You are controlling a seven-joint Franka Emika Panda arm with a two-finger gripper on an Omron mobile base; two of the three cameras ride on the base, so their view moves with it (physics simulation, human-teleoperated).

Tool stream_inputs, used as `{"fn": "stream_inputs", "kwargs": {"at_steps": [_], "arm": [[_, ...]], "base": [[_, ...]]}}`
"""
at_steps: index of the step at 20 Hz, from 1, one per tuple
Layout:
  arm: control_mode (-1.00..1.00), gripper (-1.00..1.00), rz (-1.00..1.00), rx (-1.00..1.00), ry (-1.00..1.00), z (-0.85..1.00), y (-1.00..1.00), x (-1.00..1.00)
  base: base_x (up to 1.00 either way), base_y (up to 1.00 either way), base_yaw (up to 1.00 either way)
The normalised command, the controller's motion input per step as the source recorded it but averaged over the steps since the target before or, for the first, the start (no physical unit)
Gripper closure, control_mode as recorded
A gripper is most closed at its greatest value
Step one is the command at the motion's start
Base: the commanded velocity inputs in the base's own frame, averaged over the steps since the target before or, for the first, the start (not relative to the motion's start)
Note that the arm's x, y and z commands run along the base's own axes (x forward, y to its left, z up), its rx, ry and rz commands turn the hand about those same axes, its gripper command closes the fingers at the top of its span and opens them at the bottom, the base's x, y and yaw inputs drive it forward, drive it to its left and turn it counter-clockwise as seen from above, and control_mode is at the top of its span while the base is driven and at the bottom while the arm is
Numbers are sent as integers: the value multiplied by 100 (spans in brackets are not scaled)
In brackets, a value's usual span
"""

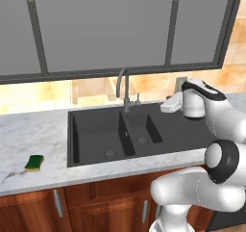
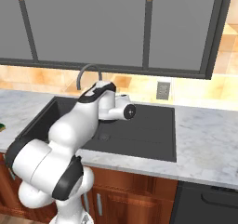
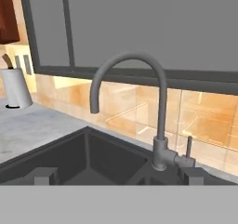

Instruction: Soak the sponge with water for a few seconds and then drop it inside the sink.

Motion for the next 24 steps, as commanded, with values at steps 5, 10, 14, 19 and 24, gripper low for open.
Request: {"fn": "stream_inputs", "kwargs": {"at_steps": [5,10,14,19,24], "arm": [[-100,-100,0,0,6,-8,0,28],[-100,-100,0,0,5,-5,0,31],[-100,-100,0,0,0,-27,0,34],[-100,-100,0,0,0,-34,0,34],[-100,-100,0,2,0,-26,0,26]], "base": [[0,0,0],[0,0,0],[0,0,0],[0,0,0],[0,0,0]]}}
